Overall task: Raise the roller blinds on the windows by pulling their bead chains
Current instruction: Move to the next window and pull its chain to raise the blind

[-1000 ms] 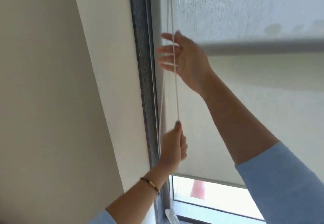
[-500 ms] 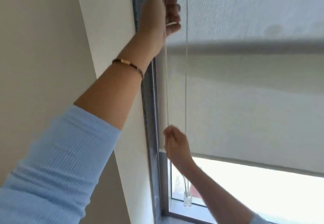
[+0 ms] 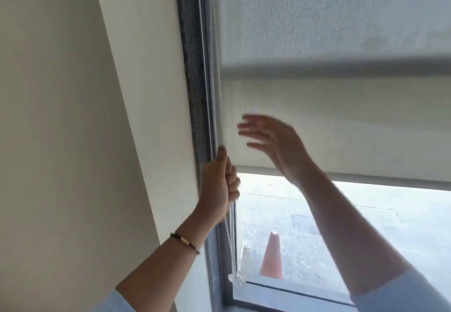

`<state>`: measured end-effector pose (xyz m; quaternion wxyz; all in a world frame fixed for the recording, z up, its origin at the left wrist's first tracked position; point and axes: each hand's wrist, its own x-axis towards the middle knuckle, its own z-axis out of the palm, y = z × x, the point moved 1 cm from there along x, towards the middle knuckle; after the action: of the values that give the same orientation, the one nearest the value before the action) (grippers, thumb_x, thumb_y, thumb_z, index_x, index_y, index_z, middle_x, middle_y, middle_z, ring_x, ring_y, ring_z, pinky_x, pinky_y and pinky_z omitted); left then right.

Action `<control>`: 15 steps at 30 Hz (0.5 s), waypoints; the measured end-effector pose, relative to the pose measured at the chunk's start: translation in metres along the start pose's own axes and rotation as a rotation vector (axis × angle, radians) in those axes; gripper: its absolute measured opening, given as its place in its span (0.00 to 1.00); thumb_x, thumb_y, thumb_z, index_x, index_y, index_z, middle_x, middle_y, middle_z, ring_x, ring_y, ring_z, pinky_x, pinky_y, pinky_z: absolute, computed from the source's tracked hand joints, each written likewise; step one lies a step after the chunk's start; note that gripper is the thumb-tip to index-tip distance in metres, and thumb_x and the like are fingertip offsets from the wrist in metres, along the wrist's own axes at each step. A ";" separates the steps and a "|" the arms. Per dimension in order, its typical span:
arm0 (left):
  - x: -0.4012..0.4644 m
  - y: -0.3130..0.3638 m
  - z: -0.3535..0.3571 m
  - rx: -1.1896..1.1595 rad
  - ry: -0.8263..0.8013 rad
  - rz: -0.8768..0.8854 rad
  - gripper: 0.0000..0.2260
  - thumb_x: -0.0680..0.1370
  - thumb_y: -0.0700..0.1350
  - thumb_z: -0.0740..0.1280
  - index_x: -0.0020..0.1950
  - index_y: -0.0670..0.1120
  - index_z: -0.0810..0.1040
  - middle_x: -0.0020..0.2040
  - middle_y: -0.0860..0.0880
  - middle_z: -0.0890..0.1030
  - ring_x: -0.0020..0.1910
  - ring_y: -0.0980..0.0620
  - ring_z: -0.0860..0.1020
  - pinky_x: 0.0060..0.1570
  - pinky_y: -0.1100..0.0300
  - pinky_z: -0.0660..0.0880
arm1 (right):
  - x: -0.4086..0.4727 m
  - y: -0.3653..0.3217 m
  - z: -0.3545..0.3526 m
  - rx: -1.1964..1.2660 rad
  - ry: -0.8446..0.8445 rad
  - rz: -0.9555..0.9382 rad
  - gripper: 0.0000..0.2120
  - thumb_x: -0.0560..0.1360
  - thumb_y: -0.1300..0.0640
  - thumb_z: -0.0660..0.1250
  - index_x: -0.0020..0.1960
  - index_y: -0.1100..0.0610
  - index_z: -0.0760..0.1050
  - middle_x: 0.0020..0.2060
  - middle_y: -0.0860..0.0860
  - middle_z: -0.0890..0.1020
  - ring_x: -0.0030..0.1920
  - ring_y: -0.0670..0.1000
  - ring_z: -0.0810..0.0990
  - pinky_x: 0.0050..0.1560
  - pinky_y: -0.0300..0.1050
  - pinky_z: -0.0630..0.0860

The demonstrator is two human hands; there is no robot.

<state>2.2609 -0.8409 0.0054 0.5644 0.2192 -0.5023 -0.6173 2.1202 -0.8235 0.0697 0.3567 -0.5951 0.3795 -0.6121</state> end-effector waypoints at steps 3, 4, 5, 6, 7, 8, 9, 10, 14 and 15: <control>-0.022 -0.028 0.004 0.041 -0.033 -0.082 0.21 0.74 0.62 0.62 0.30 0.51 0.59 0.24 0.53 0.56 0.21 0.57 0.51 0.24 0.66 0.46 | 0.031 -0.072 0.018 0.101 -0.072 -0.079 0.15 0.85 0.56 0.54 0.61 0.59 0.77 0.48 0.56 0.85 0.48 0.56 0.85 0.52 0.50 0.81; -0.028 -0.035 0.004 0.052 -0.045 -0.101 0.21 0.75 0.62 0.62 0.30 0.51 0.60 0.24 0.53 0.56 0.22 0.55 0.50 0.25 0.64 0.46 | 0.039 -0.088 0.025 0.125 -0.062 -0.101 0.14 0.84 0.57 0.55 0.61 0.61 0.77 0.44 0.56 0.84 0.43 0.56 0.84 0.48 0.49 0.81; -0.032 -0.040 0.004 0.059 -0.050 -0.115 0.22 0.76 0.62 0.62 0.30 0.52 0.60 0.24 0.52 0.57 0.23 0.54 0.49 0.25 0.63 0.46 | 0.044 -0.098 0.031 0.156 -0.053 -0.116 0.14 0.84 0.57 0.56 0.60 0.62 0.77 0.40 0.55 0.82 0.37 0.54 0.82 0.42 0.48 0.80; -0.035 -0.043 0.003 0.066 -0.051 -0.125 0.22 0.77 0.62 0.62 0.29 0.52 0.60 0.24 0.52 0.57 0.24 0.52 0.49 0.25 0.62 0.46 | 0.049 -0.105 0.036 0.180 -0.038 -0.126 0.13 0.84 0.58 0.57 0.57 0.61 0.78 0.36 0.54 0.79 0.32 0.52 0.77 0.36 0.45 0.76; -0.038 -0.045 0.002 0.073 -0.055 -0.127 0.23 0.78 0.62 0.62 0.29 0.52 0.61 0.24 0.52 0.57 0.24 0.52 0.49 0.25 0.62 0.46 | 0.052 -0.107 0.041 0.197 -0.012 -0.129 0.12 0.84 0.59 0.56 0.51 0.59 0.78 0.32 0.52 0.74 0.28 0.49 0.71 0.30 0.40 0.69; -0.040 -0.047 0.001 0.087 -0.058 -0.128 0.23 0.78 0.62 0.62 0.28 0.52 0.61 0.24 0.52 0.58 0.24 0.52 0.50 0.25 0.61 0.46 | 0.052 -0.107 0.045 0.194 0.032 -0.135 0.13 0.84 0.62 0.55 0.46 0.56 0.75 0.29 0.50 0.68 0.25 0.47 0.65 0.28 0.37 0.62; -0.042 -0.049 0.000 0.108 -0.063 -0.126 0.24 0.78 0.63 0.62 0.28 0.52 0.62 0.24 0.51 0.58 0.24 0.52 0.51 0.25 0.60 0.47 | 0.051 -0.105 0.049 0.181 0.093 -0.148 0.15 0.82 0.65 0.53 0.41 0.54 0.71 0.27 0.49 0.64 0.23 0.45 0.59 0.26 0.34 0.56; -0.044 -0.053 -0.001 0.132 -0.072 -0.123 0.25 0.78 0.64 0.63 0.28 0.52 0.61 0.24 0.51 0.59 0.23 0.53 0.52 0.25 0.60 0.48 | 0.049 -0.101 0.053 0.163 0.152 -0.175 0.17 0.81 0.67 0.51 0.39 0.53 0.68 0.26 0.49 0.61 0.22 0.45 0.56 0.26 0.32 0.54; -0.047 -0.068 -0.009 0.229 -0.162 -0.123 0.26 0.71 0.70 0.64 0.27 0.51 0.63 0.24 0.50 0.61 0.23 0.52 0.57 0.27 0.62 0.58 | 0.032 -0.073 0.069 0.061 0.241 -0.268 0.16 0.82 0.62 0.53 0.37 0.51 0.65 0.27 0.51 0.60 0.23 0.46 0.56 0.24 0.31 0.55; -0.044 -0.067 -0.012 0.293 -0.183 -0.101 0.26 0.72 0.71 0.62 0.27 0.51 0.67 0.25 0.50 0.66 0.24 0.51 0.62 0.30 0.60 0.63 | 0.028 -0.063 0.071 0.018 0.254 -0.278 0.15 0.81 0.58 0.55 0.36 0.50 0.66 0.27 0.51 0.61 0.25 0.47 0.57 0.25 0.32 0.56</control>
<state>2.2506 -0.8147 -0.0700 0.4468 0.2669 -0.6245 -0.5824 2.1905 -0.8221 0.1390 0.2233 -0.5565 0.3300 -0.7291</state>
